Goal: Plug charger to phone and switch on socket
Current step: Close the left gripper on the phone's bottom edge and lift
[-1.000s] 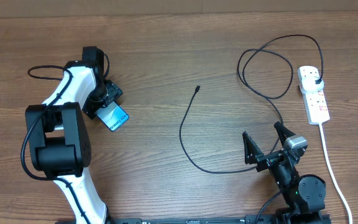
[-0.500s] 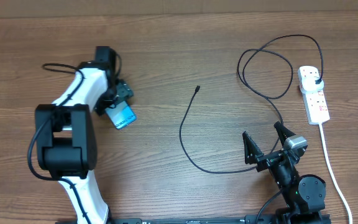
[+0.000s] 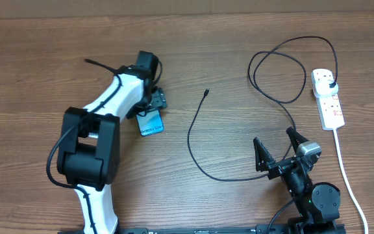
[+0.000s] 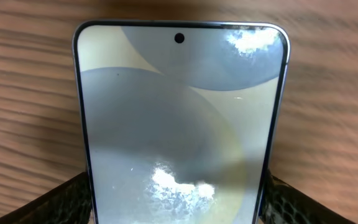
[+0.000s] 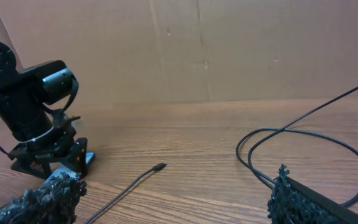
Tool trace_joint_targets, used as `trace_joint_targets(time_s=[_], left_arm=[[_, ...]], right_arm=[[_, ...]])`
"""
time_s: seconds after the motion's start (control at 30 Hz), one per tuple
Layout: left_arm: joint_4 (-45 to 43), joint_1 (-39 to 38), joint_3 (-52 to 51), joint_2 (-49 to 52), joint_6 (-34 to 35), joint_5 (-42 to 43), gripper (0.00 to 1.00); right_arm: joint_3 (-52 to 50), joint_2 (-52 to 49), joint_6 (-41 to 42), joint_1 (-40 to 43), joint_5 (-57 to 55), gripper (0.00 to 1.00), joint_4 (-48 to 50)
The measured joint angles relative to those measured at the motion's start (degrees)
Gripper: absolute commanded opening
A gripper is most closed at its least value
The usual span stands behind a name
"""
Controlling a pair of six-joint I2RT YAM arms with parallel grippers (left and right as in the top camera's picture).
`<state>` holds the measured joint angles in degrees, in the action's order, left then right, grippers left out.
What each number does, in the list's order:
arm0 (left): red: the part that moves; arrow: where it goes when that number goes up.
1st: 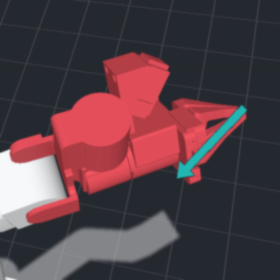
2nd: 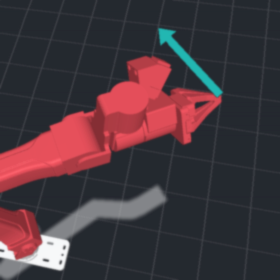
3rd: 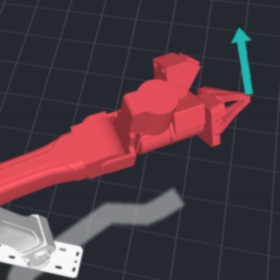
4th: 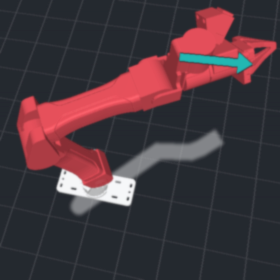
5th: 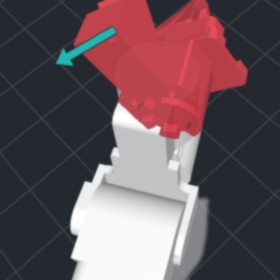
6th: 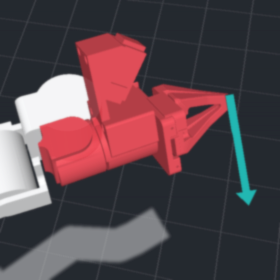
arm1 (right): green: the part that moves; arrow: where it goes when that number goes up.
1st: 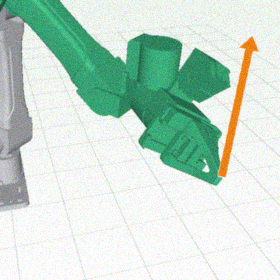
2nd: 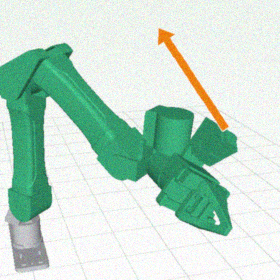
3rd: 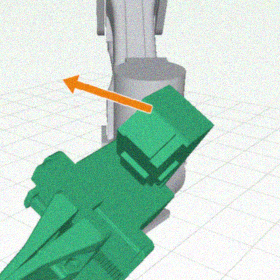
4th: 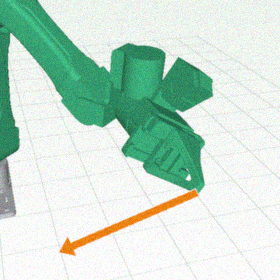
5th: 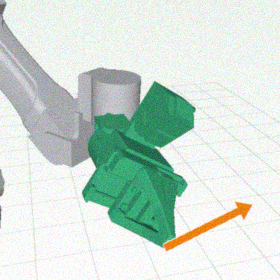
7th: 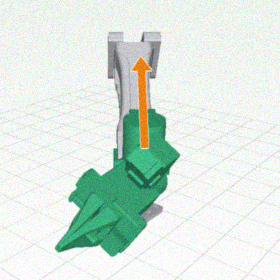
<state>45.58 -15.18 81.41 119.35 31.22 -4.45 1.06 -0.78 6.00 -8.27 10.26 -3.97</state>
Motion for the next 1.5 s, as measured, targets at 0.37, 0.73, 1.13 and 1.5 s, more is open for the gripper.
trace_joint_targets(time_s=[0.37,0.73,1.13,1.5], left_arm=[[0.02,-3.87,0.0,0.0,-2.78,0.52,0.96],[0.57,-3.48,0.0,0.0,-8.26,1.4,0.96],[2.71,-1.05,0.0,0.0,-10.91,2.47,0.8],[2.64,-0.96,0.02,-0.09,-10.91,2.32,0.74]], right_arm=[[0.0,0.0,0.0,0.0,-0.02,1.0,0.02],[0.0,0.0,0.0,0.0,-0.02,1.0,0.04],[0.0,0.0,-0.02,0.0,-0.02,1.0,0.02],[0.0,0.0,0.02,0.0,-0.04,1.0,0.04]])
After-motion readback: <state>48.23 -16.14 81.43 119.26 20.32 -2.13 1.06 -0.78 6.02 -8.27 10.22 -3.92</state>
